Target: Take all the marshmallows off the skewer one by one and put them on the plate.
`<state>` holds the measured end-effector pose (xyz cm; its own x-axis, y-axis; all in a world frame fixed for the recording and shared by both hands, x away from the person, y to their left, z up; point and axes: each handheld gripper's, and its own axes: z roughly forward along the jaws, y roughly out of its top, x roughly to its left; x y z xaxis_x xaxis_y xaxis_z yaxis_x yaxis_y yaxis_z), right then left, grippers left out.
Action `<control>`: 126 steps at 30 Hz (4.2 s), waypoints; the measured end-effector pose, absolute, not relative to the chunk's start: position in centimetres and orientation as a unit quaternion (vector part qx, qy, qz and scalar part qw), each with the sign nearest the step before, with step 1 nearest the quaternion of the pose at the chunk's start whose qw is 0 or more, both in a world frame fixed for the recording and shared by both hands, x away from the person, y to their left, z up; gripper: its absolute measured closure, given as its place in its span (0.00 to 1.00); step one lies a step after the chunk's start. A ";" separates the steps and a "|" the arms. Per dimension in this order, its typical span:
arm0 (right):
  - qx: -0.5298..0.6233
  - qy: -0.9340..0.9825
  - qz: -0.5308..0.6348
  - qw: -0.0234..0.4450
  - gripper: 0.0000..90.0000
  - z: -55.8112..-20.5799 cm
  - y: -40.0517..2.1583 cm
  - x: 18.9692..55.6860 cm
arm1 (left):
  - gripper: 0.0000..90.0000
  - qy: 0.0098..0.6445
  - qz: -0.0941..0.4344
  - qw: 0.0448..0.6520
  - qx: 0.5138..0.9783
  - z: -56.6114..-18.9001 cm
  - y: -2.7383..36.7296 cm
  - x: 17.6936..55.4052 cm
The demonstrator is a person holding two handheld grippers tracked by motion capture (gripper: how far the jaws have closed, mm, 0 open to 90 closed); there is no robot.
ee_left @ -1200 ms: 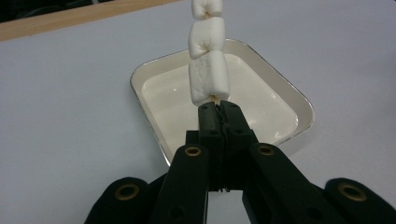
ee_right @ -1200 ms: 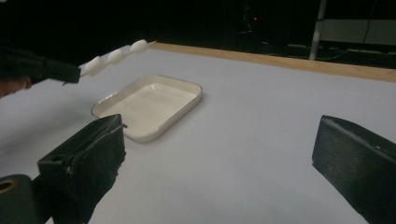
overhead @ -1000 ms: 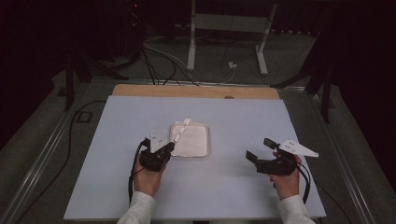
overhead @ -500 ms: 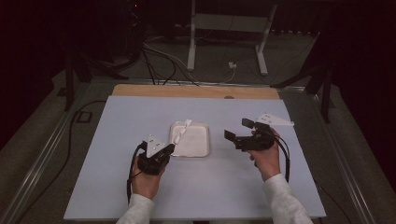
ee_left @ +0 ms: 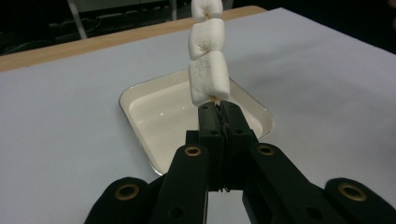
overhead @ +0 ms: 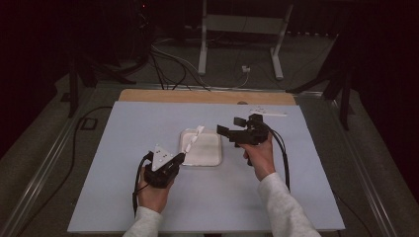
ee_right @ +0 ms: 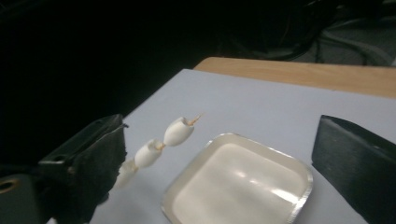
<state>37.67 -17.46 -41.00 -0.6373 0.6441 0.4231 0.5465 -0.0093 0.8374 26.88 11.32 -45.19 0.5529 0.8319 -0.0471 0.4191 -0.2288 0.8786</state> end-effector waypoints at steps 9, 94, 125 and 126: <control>0.432 0.703 0.565 -0.005 0.20 -41.7 -15.9 38.1 | 1.00 0.406 0.224 0.474 0.749 -44.9 10.8 26.6; 0.508 0.659 0.543 -0.112 0.90 -45.3 -10.2 38.5 | 1.00 0.462 0.188 0.379 0.779 -48.5 10.8 26.4; 0.531 0.731 0.417 -0.102 0.58 -49.0 -11.3 40.1 | 1.00 0.476 0.176 0.376 0.775 -49.2 12.6 26.5; 0.527 0.732 0.420 -0.101 0.56 -48.9 -11.3 40.0 | 1.00 0.475 0.177 0.377 0.775 -49.2 12.5 26.5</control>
